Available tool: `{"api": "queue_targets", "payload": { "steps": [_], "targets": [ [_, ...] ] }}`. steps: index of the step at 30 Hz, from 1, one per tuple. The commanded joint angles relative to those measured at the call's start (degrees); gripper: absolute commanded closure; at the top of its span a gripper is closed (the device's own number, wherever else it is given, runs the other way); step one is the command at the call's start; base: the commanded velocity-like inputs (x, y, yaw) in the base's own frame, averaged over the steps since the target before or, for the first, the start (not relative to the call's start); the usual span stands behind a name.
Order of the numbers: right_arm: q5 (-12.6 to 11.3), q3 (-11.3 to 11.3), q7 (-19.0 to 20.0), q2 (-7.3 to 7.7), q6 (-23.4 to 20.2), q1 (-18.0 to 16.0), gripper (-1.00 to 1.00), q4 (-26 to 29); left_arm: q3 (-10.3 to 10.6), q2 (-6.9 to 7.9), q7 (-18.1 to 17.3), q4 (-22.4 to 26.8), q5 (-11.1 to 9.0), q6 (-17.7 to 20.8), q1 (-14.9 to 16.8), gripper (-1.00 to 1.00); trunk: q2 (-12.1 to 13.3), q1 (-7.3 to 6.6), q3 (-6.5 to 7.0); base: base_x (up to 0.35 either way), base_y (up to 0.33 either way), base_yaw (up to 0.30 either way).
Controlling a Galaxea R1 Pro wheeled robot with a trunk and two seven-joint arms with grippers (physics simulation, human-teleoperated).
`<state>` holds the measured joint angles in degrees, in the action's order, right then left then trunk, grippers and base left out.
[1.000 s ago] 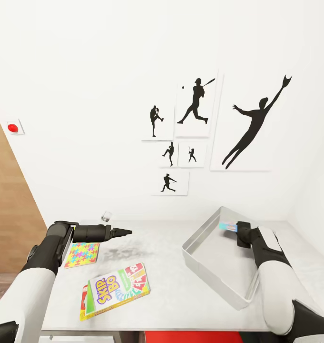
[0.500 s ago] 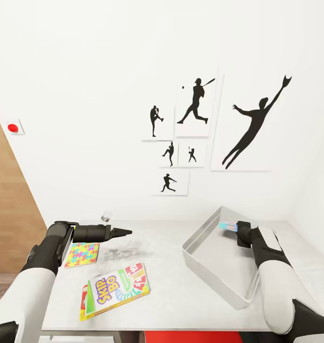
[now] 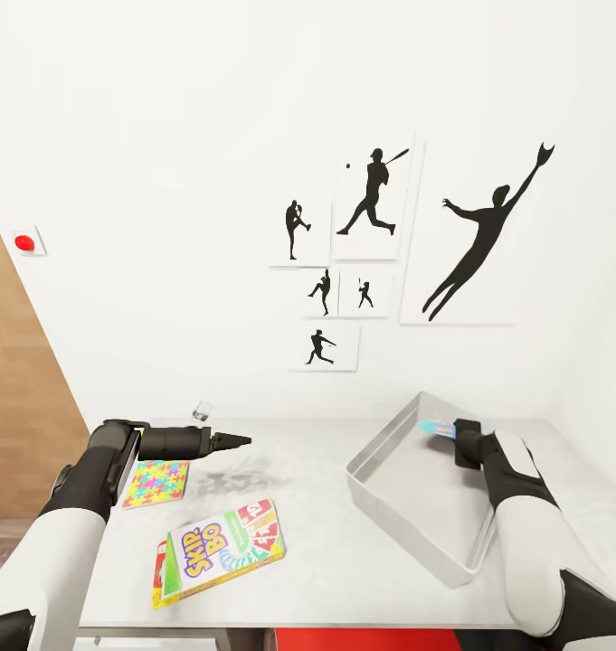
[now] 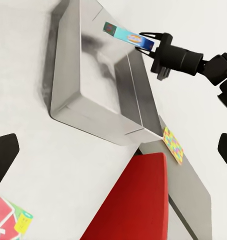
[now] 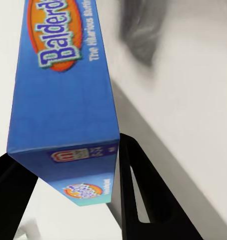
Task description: Put all the toys in the child's room - the three board games (two on the bed and one on the table), the two jigsaw puzzles on the table, and the tennis ball on the table - inside the toy box on the table in the child's room.
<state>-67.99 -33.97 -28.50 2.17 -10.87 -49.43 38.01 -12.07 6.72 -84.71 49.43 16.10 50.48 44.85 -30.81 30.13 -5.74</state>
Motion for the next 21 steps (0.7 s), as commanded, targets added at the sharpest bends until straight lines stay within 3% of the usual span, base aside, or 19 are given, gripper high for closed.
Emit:
{"api": "queue_targets", "payload": {
  "steps": [1, 21],
  "targets": [
    [-0.14, -0.17, 0.04, 0.00, -0.30, -0.05, 1.00, 0.09, -0.15, -0.04, -0.52, 0.05, 0.60, 0.59, 0.06, -1.00, -0.11, 0.03, -0.12, 0.000, 0.000, 0.000],
    [-0.13, -0.22, 0.50, 0.07, 0.20, -0.40, 1.00, -1.88, -0.15, -0.04, -0.50, 0.05, 0.60, 0.60, 0.04, -1.00, -0.11, 0.03, -0.12, 0.000, 0.000, 0.000]
  ]
}}
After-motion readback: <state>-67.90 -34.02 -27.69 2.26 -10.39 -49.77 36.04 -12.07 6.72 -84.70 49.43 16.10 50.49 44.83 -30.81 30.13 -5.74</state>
